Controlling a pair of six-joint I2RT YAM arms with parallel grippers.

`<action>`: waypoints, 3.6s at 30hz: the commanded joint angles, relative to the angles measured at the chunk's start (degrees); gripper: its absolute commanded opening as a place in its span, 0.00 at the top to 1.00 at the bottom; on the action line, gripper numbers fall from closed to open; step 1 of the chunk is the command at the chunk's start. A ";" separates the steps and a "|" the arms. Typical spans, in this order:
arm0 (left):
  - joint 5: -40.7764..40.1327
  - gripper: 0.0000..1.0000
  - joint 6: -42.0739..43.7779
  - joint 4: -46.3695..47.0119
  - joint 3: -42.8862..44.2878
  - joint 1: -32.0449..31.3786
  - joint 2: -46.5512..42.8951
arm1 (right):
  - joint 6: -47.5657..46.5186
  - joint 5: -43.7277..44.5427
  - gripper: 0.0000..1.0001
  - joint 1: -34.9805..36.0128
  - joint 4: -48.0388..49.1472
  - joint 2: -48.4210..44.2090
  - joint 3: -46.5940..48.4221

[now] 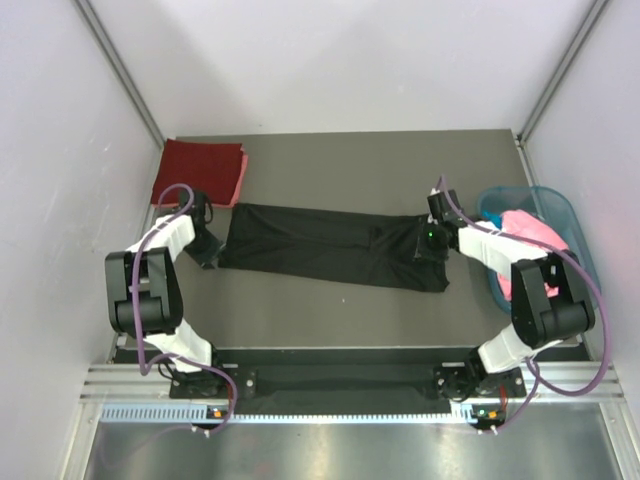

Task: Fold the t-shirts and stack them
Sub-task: Fold the tshirt

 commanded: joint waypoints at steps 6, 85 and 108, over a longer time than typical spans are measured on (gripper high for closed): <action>-1.15 0.63 2.42 -1.79 4.36 0.09 -1.53 | 2.39 1.69 0.80 -0.44 1.95 0.70 7.56; 11.41 1.00 -0.30 4.01 -16.47 -0.97 -17.70 | -12.90 2.22 0.65 -8.87 7.58 25.92 26.19; 2.40 0.58 -10.43 0.59 -19.21 -14.77 -29.75 | -13.79 0.54 0.60 -8.96 -5.69 32.89 52.05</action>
